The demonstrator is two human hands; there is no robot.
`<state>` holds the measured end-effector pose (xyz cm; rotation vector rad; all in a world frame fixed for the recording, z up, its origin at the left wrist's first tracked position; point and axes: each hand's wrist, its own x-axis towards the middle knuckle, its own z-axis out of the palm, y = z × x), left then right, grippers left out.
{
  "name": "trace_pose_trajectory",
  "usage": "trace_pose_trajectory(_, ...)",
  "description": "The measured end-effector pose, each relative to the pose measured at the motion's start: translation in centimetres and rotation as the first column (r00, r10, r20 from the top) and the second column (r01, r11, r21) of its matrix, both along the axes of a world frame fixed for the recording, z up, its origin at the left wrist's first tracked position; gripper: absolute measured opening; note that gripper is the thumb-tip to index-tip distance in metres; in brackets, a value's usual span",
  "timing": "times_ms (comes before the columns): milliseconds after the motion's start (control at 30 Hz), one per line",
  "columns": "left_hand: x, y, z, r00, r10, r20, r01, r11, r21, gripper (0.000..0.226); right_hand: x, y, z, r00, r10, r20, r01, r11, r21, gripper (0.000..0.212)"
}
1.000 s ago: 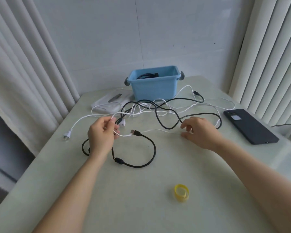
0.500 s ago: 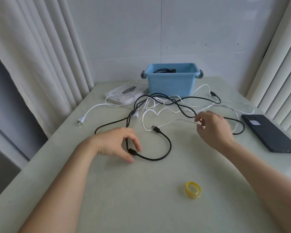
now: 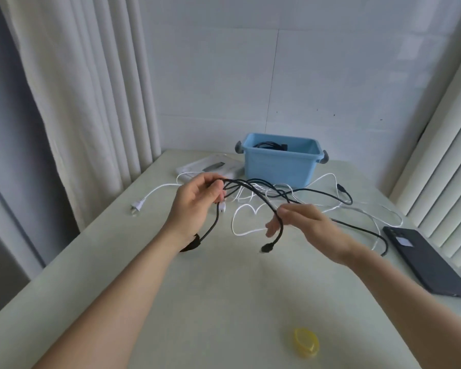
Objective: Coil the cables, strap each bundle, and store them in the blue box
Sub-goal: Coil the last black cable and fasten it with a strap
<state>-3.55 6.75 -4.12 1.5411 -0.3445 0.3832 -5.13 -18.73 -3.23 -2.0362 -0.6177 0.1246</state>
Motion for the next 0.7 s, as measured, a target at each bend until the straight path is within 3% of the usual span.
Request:
trace_pose_trajectory(67,1.2,-0.7,1.6,0.996,0.087,0.004,-0.086,0.99,-0.11,0.012,0.6,0.6,1.5,0.997,-0.075,0.024,0.072,0.99,0.118,0.045)
trace_pose_trajectory(133,2.7,-1.5,3.7,0.992,0.122,0.018,-0.116,0.972,-0.203,0.011,1.5,1.1,2.5,0.989,-0.132,-0.06,0.144,0.944,0.299,0.044)
trace_pose_trajectory(233,4.6,-2.5,6.0,0.987,0.135,0.085,-0.106,0.954,-0.282,0.008,2.5,1.4,3.5,0.94,-0.035,-0.338,0.234,0.789,0.568,0.041)
trace_pose_trajectory(300,5.3,-3.1,6.4,0.983,0.126,0.137,-0.089,0.963,-0.253,0.02,3.3,1.2,4.4,0.905,0.087,-0.416,0.267,0.644,0.717,0.041)
trace_pose_trajectory(400,6.0,-3.5,5.0,0.977,0.129,0.169,-0.131,0.991,0.002,0.027,4.6,-0.7,6.4,0.878,0.3,-0.374,0.283,0.306,0.909,0.043)
trace_pose_trajectory(500,7.1,-4.2,3.0,0.98,0.067,0.188,-0.136,0.912,0.386,0.012,5.5,-3.7,7.7,0.865,0.398,-0.304,0.319,0.029,0.947,0.04)
trace_pose_trajectory(700,8.0,-5.1,2.1,0.997,0.033,0.074,-0.069,0.824,0.563,0.005,7.0,-6.8,6.6,0.886,0.299,-0.353,0.435,-0.279,0.856,0.027)
